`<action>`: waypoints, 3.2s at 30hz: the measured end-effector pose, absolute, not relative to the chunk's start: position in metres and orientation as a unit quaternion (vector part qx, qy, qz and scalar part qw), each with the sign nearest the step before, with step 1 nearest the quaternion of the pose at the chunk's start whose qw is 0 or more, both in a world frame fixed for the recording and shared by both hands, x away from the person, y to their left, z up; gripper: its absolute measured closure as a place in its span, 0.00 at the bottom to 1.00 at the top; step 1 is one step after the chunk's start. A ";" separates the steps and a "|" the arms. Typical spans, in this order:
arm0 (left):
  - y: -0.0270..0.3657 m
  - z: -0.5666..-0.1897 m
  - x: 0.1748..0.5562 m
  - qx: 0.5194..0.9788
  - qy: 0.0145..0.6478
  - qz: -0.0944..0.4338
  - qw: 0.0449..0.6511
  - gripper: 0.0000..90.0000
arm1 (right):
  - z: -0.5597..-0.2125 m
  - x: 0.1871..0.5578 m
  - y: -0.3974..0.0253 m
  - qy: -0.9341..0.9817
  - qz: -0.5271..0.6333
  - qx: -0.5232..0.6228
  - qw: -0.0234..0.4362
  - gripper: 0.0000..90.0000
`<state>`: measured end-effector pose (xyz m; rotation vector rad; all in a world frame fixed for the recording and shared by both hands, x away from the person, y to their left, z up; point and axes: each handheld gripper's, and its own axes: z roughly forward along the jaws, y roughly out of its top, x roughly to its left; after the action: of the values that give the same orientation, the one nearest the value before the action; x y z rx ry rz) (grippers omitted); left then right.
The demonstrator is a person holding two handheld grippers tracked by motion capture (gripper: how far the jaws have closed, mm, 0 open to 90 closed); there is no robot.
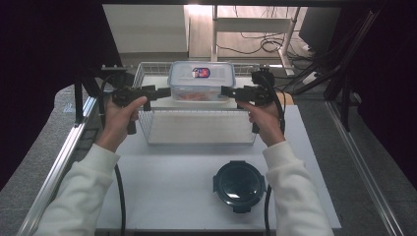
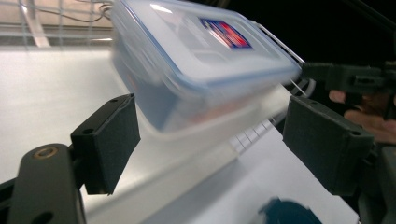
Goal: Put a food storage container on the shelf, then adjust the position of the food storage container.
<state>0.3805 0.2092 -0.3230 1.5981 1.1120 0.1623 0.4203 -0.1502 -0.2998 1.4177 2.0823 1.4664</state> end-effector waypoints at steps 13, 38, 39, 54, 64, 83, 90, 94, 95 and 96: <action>0.213 -0.365 0.303 0.708 0.433 0.096 0.550 0.23 | -0.326 0.346 -0.165 0.744 0.504 0.418 0.136 0.26; 0.211 -0.451 0.250 0.762 0.446 0.080 0.463 0.28 | -0.417 0.275 -0.196 0.776 0.451 0.424 0.125 0.33; 0.212 -0.453 0.249 0.764 0.446 0.080 0.459 0.28 | -0.419 0.274 -0.197 0.776 0.449 0.424 0.126 0.33; 0.217 -0.458 0.248 0.762 0.458 0.082 0.450 0.21 | -0.424 0.273 -0.200 0.776 0.445 0.432 0.117 0.35; 0.217 -0.463 0.247 0.765 0.463 0.080 0.441 0.22 | -0.424 0.268 -0.216 0.770 0.443 0.445 0.114 0.37; 0.222 -0.472 0.239 0.766 0.475 0.071 0.428 0.22 | -0.441 0.244 -0.262 0.759 0.404 0.496 0.120 0.62; 0.224 -0.474 0.239 0.767 0.478 0.066 0.424 0.22 | -0.447 0.236 -0.272 0.763 0.387 0.503 0.120 0.75; 0.227 -0.476 0.240 0.764 0.483 0.064 0.422 0.22 | -0.453 0.233 -0.274 0.773 0.363 0.506 0.123 0.84; 0.227 -0.477 0.240 0.763 0.485 0.063 0.422 0.22 | -0.456 0.232 -0.275 0.776 0.356 0.506 0.122 0.86; 0.228 -0.478 0.241 0.764 0.484 0.063 0.422 0.22 | -0.459 0.231 -0.275 0.779 0.351 0.506 0.119 0.89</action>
<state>0.2409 0.2280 -0.4778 1.9134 1.2115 0.1572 0.2314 -0.2746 -0.4586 1.4804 2.2767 1.0255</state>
